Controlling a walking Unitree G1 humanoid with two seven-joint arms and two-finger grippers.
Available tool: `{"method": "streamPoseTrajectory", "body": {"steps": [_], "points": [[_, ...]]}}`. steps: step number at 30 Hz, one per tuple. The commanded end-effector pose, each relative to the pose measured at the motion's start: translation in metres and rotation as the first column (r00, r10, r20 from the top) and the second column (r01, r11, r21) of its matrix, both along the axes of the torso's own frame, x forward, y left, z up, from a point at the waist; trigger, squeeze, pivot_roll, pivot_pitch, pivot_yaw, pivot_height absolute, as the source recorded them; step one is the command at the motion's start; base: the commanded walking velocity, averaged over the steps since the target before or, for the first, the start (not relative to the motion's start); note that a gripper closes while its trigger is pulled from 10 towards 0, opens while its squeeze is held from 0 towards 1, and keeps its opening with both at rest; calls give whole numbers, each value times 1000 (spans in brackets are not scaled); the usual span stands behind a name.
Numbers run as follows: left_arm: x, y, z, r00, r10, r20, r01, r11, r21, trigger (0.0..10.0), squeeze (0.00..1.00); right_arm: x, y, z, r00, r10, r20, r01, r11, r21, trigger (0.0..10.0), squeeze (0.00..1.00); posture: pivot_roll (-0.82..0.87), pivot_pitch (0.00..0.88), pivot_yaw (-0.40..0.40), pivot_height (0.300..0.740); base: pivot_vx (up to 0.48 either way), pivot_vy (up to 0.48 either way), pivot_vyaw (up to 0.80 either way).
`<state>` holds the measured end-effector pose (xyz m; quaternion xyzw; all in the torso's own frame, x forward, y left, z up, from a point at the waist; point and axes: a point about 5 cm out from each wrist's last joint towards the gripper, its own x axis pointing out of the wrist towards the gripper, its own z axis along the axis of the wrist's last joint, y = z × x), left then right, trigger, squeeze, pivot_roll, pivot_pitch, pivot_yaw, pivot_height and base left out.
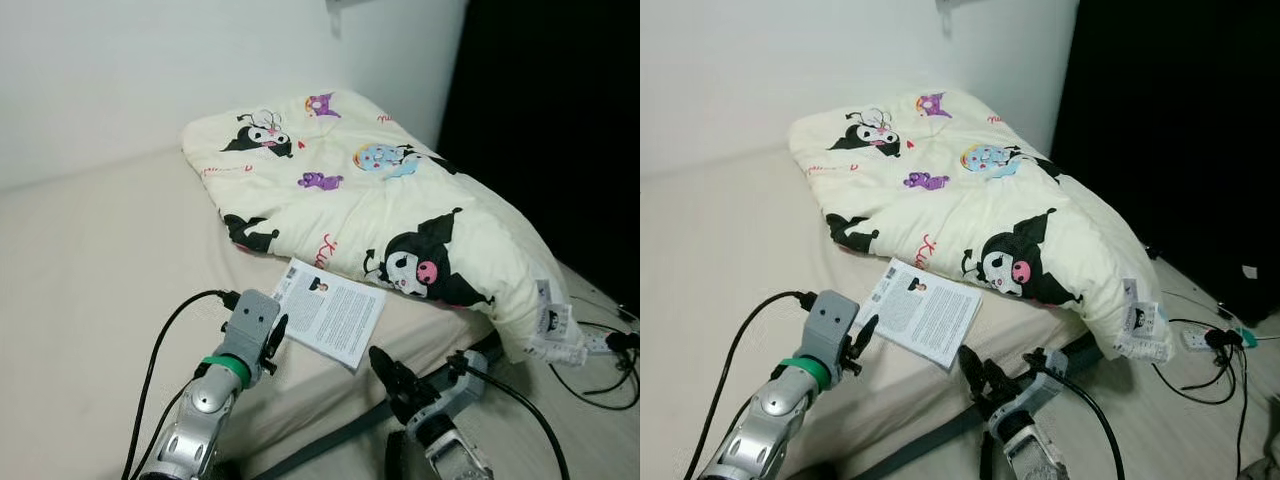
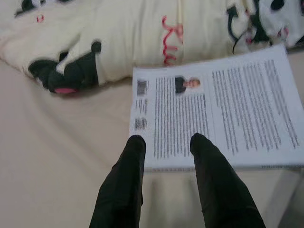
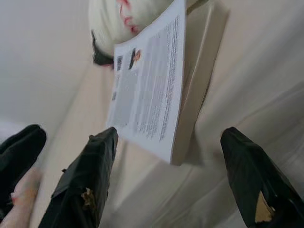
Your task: Clean up the room
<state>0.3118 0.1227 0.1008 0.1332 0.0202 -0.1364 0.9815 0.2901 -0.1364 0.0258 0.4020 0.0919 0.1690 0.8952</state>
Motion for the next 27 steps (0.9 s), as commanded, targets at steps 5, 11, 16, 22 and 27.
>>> {"method": "streamPoseTrajectory", "body": {"steps": [5,11,16,22,27], "points": [[-13,10,-6,999,8,-38,-6,999,37,10000,0,3,7,-3,999,36,-33,-34,998,49,10000,0,-2,186,155,575,0,0,0],[-21,15,-5,999,14,-49,-11,999,48,10000,0,11,7,2,998,48,-27,-46,996,73,10000,0,27,214,166,575,0,0,0],[-25,20,-4,998,31,-61,-27,998,56,10000,0,19,4,10,999,44,8,-45,996,76,4980,0,37,225,172,575,0,0,0],[-31,23,-5,997,35,-75,-30,998,64,10000,0,35,7,36,989,81,127,-92,993,78,4745,0,43,235,176,575,0,0,0],[-33,23,-5,996,32,-84,-26,997,67,10000,0,40,11,46,981,97,168,-113,990,87,10000,0,43,240,182,575,0,0,0]]}}
